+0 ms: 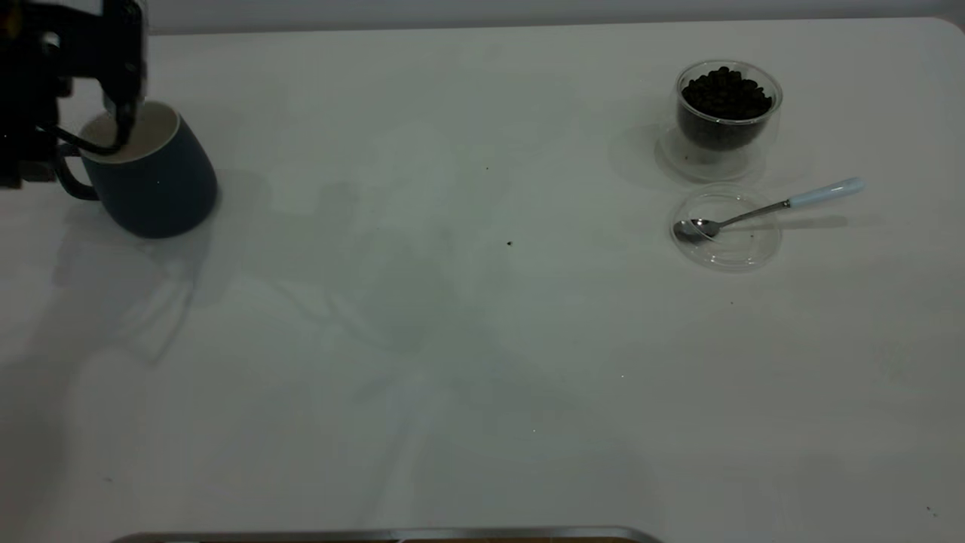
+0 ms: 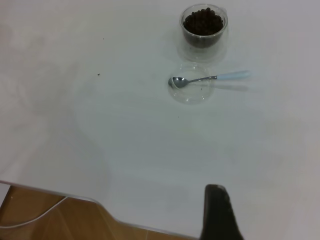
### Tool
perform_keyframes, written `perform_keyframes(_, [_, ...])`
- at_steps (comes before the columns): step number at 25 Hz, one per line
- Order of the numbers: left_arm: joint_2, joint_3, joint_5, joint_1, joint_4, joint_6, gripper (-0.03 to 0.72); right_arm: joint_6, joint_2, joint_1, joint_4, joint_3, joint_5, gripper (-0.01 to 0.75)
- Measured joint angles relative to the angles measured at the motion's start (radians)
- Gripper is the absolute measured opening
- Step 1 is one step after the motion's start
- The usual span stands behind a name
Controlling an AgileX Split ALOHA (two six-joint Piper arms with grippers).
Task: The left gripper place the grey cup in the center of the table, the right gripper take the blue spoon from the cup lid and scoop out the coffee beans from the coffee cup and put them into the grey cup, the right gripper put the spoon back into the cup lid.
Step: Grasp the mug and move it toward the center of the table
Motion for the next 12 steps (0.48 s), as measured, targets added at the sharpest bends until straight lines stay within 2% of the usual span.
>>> perform_keyframes(6, [0.065, -0.036, -0.029, 0.001, 0.024, 0.0, 0.555, 0.0, 0.0, 0.0, 0.0, 0.0, 0.0, 0.532])
perform_keyframes(12, [0.076, -0.04, -0.114, -0.003, 0.027, -0.036, 0.555, 0.0, 0.0, 0.0, 0.0, 0.0, 0.0, 0.532])
